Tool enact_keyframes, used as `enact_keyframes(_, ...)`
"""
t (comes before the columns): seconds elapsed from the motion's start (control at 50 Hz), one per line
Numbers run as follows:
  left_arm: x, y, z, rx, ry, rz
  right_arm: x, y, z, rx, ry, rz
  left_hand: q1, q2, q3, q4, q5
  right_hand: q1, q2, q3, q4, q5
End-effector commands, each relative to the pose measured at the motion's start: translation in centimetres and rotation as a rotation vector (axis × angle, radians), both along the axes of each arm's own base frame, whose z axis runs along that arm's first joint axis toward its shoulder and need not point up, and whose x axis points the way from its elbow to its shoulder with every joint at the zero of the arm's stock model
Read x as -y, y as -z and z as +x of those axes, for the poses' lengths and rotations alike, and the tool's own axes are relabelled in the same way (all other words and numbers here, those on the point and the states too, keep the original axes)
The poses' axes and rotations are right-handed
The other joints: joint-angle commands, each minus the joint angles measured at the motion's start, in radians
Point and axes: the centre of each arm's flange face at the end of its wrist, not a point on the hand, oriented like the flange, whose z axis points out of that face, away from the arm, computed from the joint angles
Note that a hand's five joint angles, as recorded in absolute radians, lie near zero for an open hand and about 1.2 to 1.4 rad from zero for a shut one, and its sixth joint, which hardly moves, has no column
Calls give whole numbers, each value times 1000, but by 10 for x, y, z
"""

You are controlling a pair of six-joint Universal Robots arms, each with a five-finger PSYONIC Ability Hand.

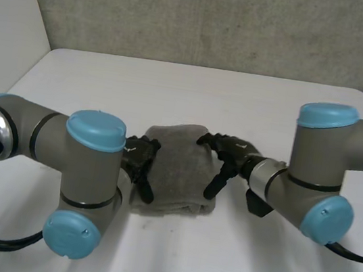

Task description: Fold the towel.

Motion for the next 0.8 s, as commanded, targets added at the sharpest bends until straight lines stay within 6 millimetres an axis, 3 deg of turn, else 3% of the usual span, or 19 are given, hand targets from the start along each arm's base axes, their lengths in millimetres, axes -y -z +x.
enact_keyframes(0.02,-3,0,3,7,-6,6,-2,20,9,-51,-25,18,11,11,9,11,4,-7,5,7,0,-50)
enact_keyframes(0.1,-6,-9,5,-2,-11,-11,0,13,7,-100,-9,-42,5,5,3,5,-2,-7,5,7,0,-50)
enact_keyframes(0.14,-8,-15,7,-7,-17,-21,-2,3,6,-94,-11,-66,2,2,0,2,-5,-7,5,7,0,-50)
enact_keyframes(0.18,-11,-23,10,-14,-23,-35,-2,-25,2,-58,8,-130,-1,-1,-3,-1,-8,-7,5,7,0,-50)
enact_keyframes(0.2,-13,-37,11,-34,-28,-64,-2,-26,2,-58,8,-131,-1,-1,-3,-1,-8,-7,5,7,0,-50)
enact_keyframes(0.22,-13,-37,11,-34,-29,-64,-2,-26,2,-58,8,-131,-1,-1,-3,-1,-8,-7,5,7,0,-50)
enact_keyframes(0.24,-14,-53,13,-60,-30,-98,-1,-44,-1,-32,23,-185,-1,-1,-3,-1,-8,-7,5,7,0,-50)
enact_keyframes(0.26,-14,-53,13,-60,-30,-98,-3,-69,-5,6,47,-265,-1,-1,-3,-1,-8,-7,5,7,0,-50)
enact_keyframes(0.28,-15,-79,15,-103,-35,-151,-3,-69,-5,7,47,-266,-4,-4,-6,-4,-11,-7,5,7,0,-50)
enact_keyframes(0.3,-17,-99,17,-138,-37,-194,-5,-90,-9,36,77,-339,-4,-4,-6,-4,-11,-7,5,7,0,-50)
enact_keyframes(0.32,-17,-100,17,-138,-37,-195,-5,-90,-9,36,77,-339,-4,-4,-6,-4,-11,-7,5,7,0,-50)
enact_keyframes(0.34,-18,-122,23,-175,-48,-245,-9,-115,-15,67,122,-424,-4,-4,-6,-4,-11,-7,5,7,0,-50)
enact_keyframes(0.36,-18,-123,23,-175,-48,-245,-9,-115,-15,68,122,-425,-4,-4,-6,-4,-11,-7,5,7,0,-50)
enact_keyframes(0.4,-13,-155,41,-222,-95,-315,-12,-151,-34,104,230,-549,-10,-10,-12,-10,-17,-7,5,7,0,-50)
enact_keyframes(0.48,-15,-172,58,-232,-130,-341,-10,-163,-54,99,322,-579,-10,-10,-12,-10,-17,-7,5,7,0,-50)
enact_keyframes(0.58,-25,-188,80,-222,-169,-342,-17,-156,-66,43,341,-545,-10,-10,-12,-10,-17,-7,5,7,0,-50)
enact_keyframes(0.8,-20,-199,79,-245,-119,-352,-20,-154,-72,-11,339,-520,-10,-10,-12,-10,-17,-7,5,7,0,-50)
